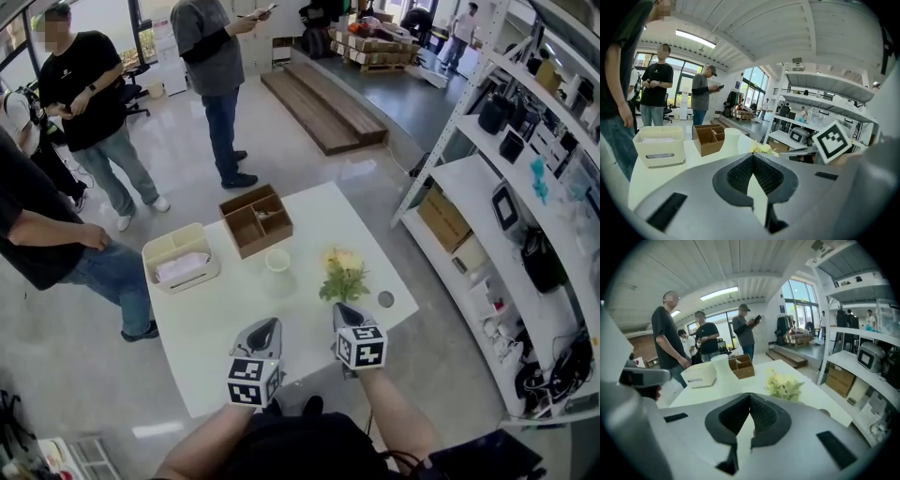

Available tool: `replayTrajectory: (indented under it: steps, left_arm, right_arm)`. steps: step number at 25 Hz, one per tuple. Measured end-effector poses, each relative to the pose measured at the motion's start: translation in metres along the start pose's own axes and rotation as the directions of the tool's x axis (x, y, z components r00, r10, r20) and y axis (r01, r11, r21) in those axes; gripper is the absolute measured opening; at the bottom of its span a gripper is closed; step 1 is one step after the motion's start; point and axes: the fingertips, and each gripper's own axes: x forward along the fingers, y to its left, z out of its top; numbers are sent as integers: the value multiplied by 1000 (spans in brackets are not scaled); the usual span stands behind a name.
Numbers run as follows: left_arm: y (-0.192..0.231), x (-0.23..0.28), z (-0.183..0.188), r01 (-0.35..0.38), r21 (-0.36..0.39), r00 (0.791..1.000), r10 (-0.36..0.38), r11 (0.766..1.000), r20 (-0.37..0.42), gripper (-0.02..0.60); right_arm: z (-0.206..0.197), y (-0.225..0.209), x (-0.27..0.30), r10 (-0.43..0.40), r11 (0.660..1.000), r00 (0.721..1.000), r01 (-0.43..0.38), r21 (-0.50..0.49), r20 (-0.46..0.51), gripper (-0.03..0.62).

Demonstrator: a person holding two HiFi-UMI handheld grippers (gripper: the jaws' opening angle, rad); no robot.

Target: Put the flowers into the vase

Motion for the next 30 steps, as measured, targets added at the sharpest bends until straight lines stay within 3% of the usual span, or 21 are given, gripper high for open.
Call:
replayTrajectory:
  steps: [4, 6, 8, 14, 19, 25, 30]
  left_arm:
    - [-3, 10, -2, 12, -15, 1000, -12, 1000, -21, 2]
    - [-6, 13, 0, 21, -15, 999, -21, 1000, -24, 2]
    - [-7, 15, 1, 28, -13, 999, -29, 1000, -23, 3]
    - [0, 14, 2, 15, -9, 999, -16, 1000, -29, 2]
    - [12, 7, -6, -12, -23, 999, 11, 1000, -48, 2]
    - [25, -2, -14, -50, -45, 997, 48, 998, -55, 2]
    - [32, -7, -19, -69, -55, 996, 65, 996, -62, 3]
  right_arm:
    - [-36, -55, 42, -50, 998, 973, 57, 25, -226, 5]
    - [-47, -70, 56, -40, 997, 946, 59, 48, -321, 91]
    - [-55, -79, 69, -25, 996, 919, 55, 65, -393, 94]
    - [-80, -83, 95, 99, 986, 800, 2, 168, -592, 143]
    - [-96, -86, 104, 128, 983, 703, 1, 182, -699, 143]
    - [-102, -91, 114, 112, 981, 654, 47, 188, -748, 112]
    - [-106, -90, 116, 102, 981, 642, 63, 184, -760, 69]
